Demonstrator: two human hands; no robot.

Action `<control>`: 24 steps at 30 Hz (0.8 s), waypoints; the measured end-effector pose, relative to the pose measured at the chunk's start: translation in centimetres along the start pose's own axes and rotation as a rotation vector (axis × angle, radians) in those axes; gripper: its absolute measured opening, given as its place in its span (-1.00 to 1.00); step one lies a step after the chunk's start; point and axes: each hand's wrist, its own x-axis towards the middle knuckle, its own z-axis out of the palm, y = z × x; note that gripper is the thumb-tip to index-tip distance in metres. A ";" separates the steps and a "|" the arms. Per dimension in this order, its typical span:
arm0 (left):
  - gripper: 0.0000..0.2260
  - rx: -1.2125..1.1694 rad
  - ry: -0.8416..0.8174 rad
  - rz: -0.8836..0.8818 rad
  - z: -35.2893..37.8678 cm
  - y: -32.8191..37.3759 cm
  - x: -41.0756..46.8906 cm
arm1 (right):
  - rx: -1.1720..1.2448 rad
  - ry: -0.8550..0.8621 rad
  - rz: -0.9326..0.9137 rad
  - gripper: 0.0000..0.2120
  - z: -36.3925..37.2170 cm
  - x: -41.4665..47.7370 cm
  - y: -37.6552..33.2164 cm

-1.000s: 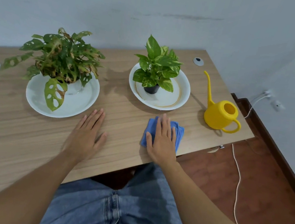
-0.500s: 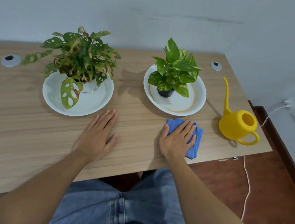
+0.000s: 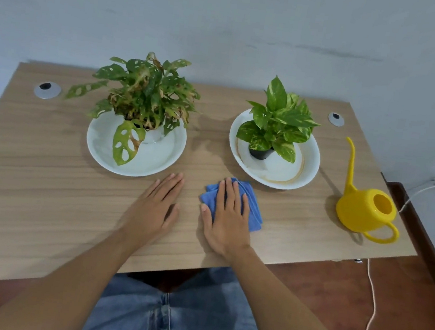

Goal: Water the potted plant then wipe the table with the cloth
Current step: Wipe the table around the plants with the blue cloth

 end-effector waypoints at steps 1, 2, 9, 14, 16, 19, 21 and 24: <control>-0.40 -0.027 -0.002 0.011 -0.1 -0.4 -0.3 | -0.001 -0.006 -0.037 -0.25 0.1 0.5 -0.3; -0.40 -0.044 -0.007 0.030 -0.3 -0.9 -0.7 | 0.000 -0.010 -0.063 -0.26 0.0 1.2 -0.5; -0.44 -0.051 0.048 -0.008 -2.2 -4.0 -4.0 | 0.034 -0.068 -0.116 -0.30 0.4 8.4 -2.3; -0.43 -0.078 0.106 -0.033 -2.1 -3.6 -4.0 | 0.085 -0.099 -0.096 -0.32 0.5 13.4 -4.1; -0.43 -0.088 0.111 -0.042 -2.2 -3.8 -4.2 | 0.091 -0.099 -0.096 -0.33 0.7 15.2 -4.8; -0.43 -0.104 0.125 -0.051 -2.6 -3.8 -4.1 | 0.084 -0.111 -0.128 -0.33 0.6 17.4 -5.3; -0.44 -0.098 0.125 -0.054 -2.8 -3.8 -4.1 | 0.070 -0.120 -0.147 -0.34 0.6 18.2 -5.4; -0.43 -0.096 0.126 -0.050 -2.9 -3.9 -4.1 | 0.066 -0.118 -0.148 -0.35 0.9 18.1 -5.2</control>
